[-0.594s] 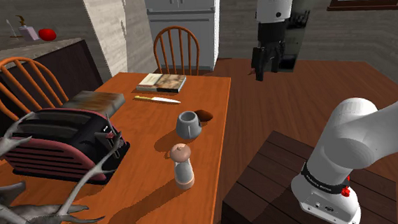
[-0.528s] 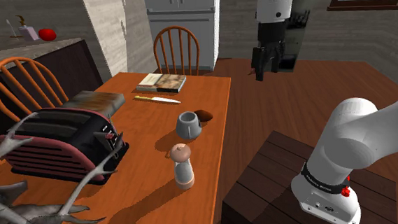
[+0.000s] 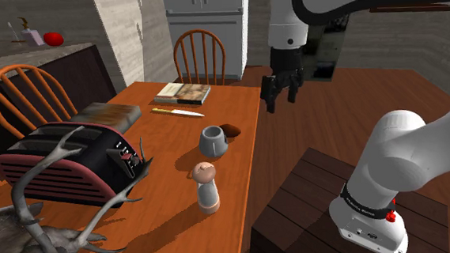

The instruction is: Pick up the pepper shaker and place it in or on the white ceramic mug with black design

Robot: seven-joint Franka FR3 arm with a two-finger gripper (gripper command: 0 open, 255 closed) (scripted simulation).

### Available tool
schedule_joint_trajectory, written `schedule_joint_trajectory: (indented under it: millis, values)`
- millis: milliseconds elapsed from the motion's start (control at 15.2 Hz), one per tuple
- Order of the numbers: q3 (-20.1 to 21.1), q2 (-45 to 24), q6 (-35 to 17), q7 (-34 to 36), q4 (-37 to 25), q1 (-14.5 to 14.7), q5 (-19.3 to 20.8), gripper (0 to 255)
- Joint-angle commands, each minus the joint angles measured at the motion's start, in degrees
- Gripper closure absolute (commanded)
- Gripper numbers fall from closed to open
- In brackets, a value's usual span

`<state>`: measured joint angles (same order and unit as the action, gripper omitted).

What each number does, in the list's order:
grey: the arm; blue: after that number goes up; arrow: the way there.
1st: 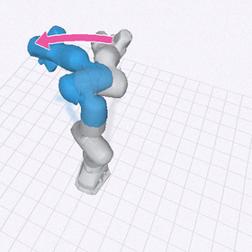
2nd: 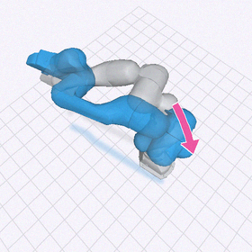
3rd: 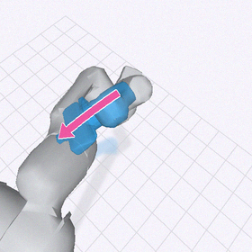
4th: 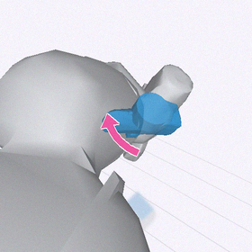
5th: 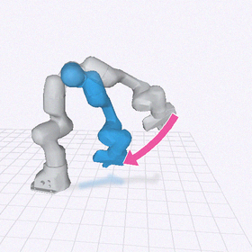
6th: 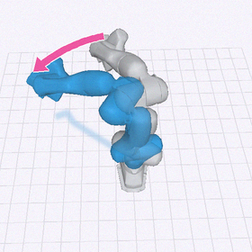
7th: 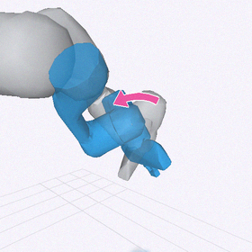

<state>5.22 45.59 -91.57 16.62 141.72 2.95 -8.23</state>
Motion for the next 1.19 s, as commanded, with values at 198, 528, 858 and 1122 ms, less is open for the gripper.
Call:
schedule_joint_trajectory:
  millis: [198,528,858,1122]
  values:
    - [6.2,-3.3,-7.8,7.0,2.0,1.8,-5.1,0]
    - [12.6,-9.2,-16.0,13.7,1.6,3.0,-8.8,0]
    - [19.1,-17.1,-24.3,20.7,-0.9,3.2,-10.5,0]
    - [24.2,-24.7,-30.6,26.9,-4.4,2.5,-9.6,0]
